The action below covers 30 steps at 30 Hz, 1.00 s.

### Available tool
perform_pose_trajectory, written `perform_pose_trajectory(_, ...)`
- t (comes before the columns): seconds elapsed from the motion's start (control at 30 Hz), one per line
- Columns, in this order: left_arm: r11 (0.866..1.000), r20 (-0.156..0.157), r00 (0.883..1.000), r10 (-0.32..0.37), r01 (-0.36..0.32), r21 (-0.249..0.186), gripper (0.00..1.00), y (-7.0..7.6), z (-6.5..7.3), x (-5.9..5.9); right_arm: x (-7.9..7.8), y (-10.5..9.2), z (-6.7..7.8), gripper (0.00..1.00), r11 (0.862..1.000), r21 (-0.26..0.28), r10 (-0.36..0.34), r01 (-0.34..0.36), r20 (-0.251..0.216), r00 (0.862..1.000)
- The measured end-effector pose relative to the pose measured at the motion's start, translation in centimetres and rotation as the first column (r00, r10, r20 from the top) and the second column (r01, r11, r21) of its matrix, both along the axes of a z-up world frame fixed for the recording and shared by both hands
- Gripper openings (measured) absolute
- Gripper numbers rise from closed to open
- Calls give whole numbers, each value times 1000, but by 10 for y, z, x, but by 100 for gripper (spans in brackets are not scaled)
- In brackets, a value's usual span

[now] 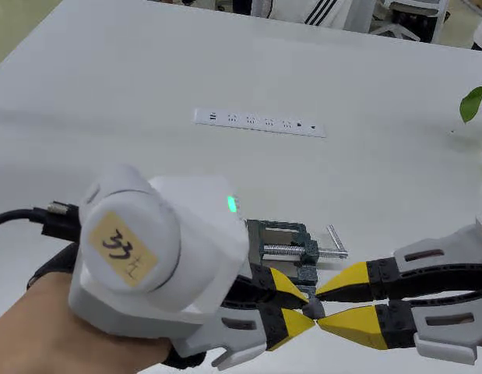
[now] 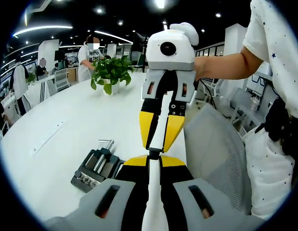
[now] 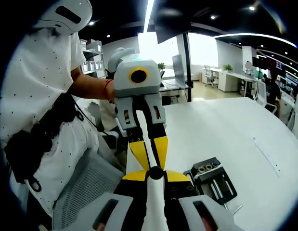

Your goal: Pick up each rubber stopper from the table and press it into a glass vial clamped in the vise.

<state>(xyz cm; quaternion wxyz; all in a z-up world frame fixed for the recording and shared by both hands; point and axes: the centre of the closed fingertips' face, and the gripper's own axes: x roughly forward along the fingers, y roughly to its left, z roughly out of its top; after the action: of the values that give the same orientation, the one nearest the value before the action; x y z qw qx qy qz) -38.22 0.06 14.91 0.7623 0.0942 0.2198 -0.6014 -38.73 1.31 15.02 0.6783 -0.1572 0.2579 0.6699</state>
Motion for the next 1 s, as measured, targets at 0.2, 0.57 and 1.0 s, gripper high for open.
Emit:
perform_pose_trajectory(0.2, 1000, 1, 1000, -8, 8, -2, 4, 0, 0, -1, -2, 0, 0, 7, 1000, 0, 9, -9, 0, 1000)
perform_pose_trajectory(0.57, 1000, -6, 1000, -28, 28, -13, 4, 0, 4, -3, -5, 0, 4, 6, 999, -6, 48, -48, 21, 999)
perform_pose_trajectory(1.0, 1000, -8, 1000, -24, 23, -21, 4, 4, 3, -1, -2, 2, 3, 5, 999, -12, 41, -40, 18, 999)
